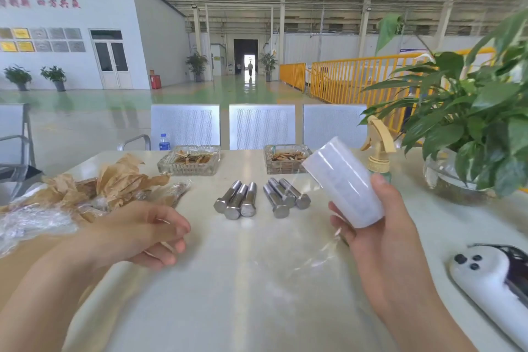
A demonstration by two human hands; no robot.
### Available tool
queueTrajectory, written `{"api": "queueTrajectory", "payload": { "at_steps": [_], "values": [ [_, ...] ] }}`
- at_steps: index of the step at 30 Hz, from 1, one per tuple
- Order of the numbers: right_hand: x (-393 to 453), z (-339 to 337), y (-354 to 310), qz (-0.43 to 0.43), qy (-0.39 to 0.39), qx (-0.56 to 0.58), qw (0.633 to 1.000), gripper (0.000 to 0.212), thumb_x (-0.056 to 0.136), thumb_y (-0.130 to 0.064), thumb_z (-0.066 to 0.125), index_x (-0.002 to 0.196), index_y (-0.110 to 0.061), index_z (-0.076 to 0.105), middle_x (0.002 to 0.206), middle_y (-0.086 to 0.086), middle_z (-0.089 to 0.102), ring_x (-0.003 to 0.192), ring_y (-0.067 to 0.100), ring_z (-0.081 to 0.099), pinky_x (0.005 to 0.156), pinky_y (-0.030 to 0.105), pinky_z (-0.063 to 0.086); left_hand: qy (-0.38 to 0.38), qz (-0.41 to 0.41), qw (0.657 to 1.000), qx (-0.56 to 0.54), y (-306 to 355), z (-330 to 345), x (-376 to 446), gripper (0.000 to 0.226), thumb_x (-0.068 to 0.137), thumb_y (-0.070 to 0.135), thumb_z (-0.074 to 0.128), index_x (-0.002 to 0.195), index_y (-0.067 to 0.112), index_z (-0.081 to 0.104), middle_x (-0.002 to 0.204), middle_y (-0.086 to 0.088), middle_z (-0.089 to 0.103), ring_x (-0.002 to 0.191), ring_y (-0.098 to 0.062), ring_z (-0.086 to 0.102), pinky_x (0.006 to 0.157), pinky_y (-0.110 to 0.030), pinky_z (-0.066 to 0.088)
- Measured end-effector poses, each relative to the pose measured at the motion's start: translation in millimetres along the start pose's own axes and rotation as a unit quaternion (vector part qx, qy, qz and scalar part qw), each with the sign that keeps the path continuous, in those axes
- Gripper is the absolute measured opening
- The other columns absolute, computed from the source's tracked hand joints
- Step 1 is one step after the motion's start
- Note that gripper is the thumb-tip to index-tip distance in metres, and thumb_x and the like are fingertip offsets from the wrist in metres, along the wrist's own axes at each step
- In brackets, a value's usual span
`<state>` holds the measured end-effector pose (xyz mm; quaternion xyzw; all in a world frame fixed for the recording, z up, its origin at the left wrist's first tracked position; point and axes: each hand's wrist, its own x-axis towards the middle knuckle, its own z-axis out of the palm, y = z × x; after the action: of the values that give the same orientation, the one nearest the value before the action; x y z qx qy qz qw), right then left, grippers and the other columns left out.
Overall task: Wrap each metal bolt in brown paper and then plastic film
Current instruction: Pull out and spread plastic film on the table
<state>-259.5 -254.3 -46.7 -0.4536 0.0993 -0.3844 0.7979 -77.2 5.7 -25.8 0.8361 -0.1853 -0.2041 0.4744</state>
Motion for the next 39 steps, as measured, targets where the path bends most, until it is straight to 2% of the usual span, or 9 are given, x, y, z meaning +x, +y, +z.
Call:
{"api": "queueTrajectory", "payload": {
  "at_steps": [4, 8, 11, 14, 21, 24, 27, 32, 39],
  "values": [
    [4, 9, -15, -0.029, -0.010, -0.132, 0.991, 0.046, 0.069, -0.055, 0.075, 0.104, -0.024, 0.071, 0.104, 0.003, 0.073, 0.092, 0.023, 0.066, 0.085, 0.042, 0.050, 0.245, 0.241, 0.932, 0.113, 52, 10, -28, 0.007, 0.091, 0.037, 0.070, 0.094, 0.043, 0.071, 0.084, 0.016, 0.076, 0.075, -0.006, 0.072, 0.073, -0.039, 0.058],
    [9, 36, -45, -0.032, -0.099, -0.284, 0.953, 0.057, 0.063, -0.067, 0.070, 0.105, -0.029, 0.070, 0.100, -0.004, 0.076, 0.093, 0.016, 0.071, 0.096, 0.046, 0.049, 0.133, 0.466, 0.826, 0.287, 132, 43, -69, 0.069, 0.067, 0.080, 0.063, 0.131, 0.060, 0.046, 0.130, 0.040, 0.047, 0.119, 0.021, 0.040, 0.092, -0.006, 0.037],
    [15, 59, -61, -0.042, -0.151, -0.353, 0.922, 0.060, 0.062, -0.072, 0.066, 0.106, -0.031, 0.068, 0.096, -0.010, 0.077, 0.092, 0.006, 0.072, 0.083, 0.038, 0.050, 0.071, 0.431, 0.815, 0.382, 164, 64, -67, 0.089, 0.060, 0.080, 0.069, 0.139, 0.055, 0.037, 0.126, 0.039, 0.043, 0.106, 0.015, 0.040, 0.083, -0.003, 0.037],
    [20, 72, -66, -0.013, -0.190, -0.375, 0.907, 0.073, 0.063, -0.086, 0.054, 0.109, -0.031, 0.069, 0.093, -0.003, 0.079, 0.085, 0.013, 0.075, 0.088, 0.040, 0.053, 0.087, 0.403, 0.838, 0.358, 173, 62, -57, 0.070, 0.063, 0.067, 0.075, 0.125, 0.052, 0.048, 0.099, 0.027, 0.063, 0.092, 0.013, 0.056, 0.064, -0.007, 0.045],
    [28, 33, -54, 0.105, -0.317, -0.349, 0.876, 0.056, 0.077, -0.072, 0.062, 0.103, -0.023, 0.074, 0.078, 0.005, 0.073, 0.068, 0.015, 0.062, 0.060, 0.024, 0.044, 0.020, 0.177, 0.984, 0.018, 134, 26, -39, 0.033, 0.074, 0.064, 0.076, 0.101, 0.046, 0.072, 0.091, 0.008, 0.079, 0.075, -0.016, 0.078, 0.067, -0.035, 0.063],
    [24, 15, -40, 0.147, -0.352, -0.359, 0.852, 0.027, 0.085, -0.043, 0.072, 0.092, -0.016, 0.074, 0.075, 0.002, 0.067, 0.068, 0.013, 0.060, 0.064, 0.023, 0.045, 0.023, 0.065, 0.993, -0.101, 98, 26, -28, 0.035, 0.085, 0.050, 0.074, 0.112, 0.028, 0.073, 0.094, 0.000, 0.080, 0.071, -0.019, 0.076, 0.050, -0.021, 0.053],
    [20, 7, -24, 0.244, -0.311, -0.288, 0.872, 0.017, 0.087, -0.027, 0.076, 0.096, -0.012, 0.073, 0.076, 0.005, 0.062, 0.069, 0.020, 0.063, 0.065, 0.031, 0.054, 0.034, 0.012, 0.993, -0.113, 60, 33, -22, 0.027, 0.088, 0.043, 0.073, 0.103, 0.021, 0.072, 0.079, 0.004, 0.080, 0.066, -0.013, 0.075, 0.055, -0.022, 0.053],
    [14, -1, 3, 0.334, -0.142, -0.268, 0.892, 0.009, 0.090, -0.011, 0.071, 0.094, -0.005, 0.077, 0.061, 0.003, 0.060, 0.050, 0.015, 0.057, 0.048, 0.024, 0.052, 0.056, -0.061, 0.996, -0.030, 9, 36, -14, 0.033, 0.086, 0.053, 0.073, 0.098, 0.023, 0.073, 0.096, -0.003, 0.073, 0.087, -0.024, 0.071, 0.078, -0.033, 0.055],
    [4, -10, 14, 0.350, -0.063, -0.298, 0.886, 0.014, 0.096, -0.017, 0.063, 0.090, -0.010, 0.074, 0.048, -0.007, 0.041, 0.034, 0.005, 0.035, 0.033, 0.013, 0.028, 0.132, -0.045, 0.971, 0.196, 4, 34, -21, 0.040, 0.096, 0.055, 0.053, 0.117, 0.023, 0.065, 0.114, -0.002, 0.062, 0.108, -0.026, 0.056, 0.084, -0.032, 0.038]
  ]
}}
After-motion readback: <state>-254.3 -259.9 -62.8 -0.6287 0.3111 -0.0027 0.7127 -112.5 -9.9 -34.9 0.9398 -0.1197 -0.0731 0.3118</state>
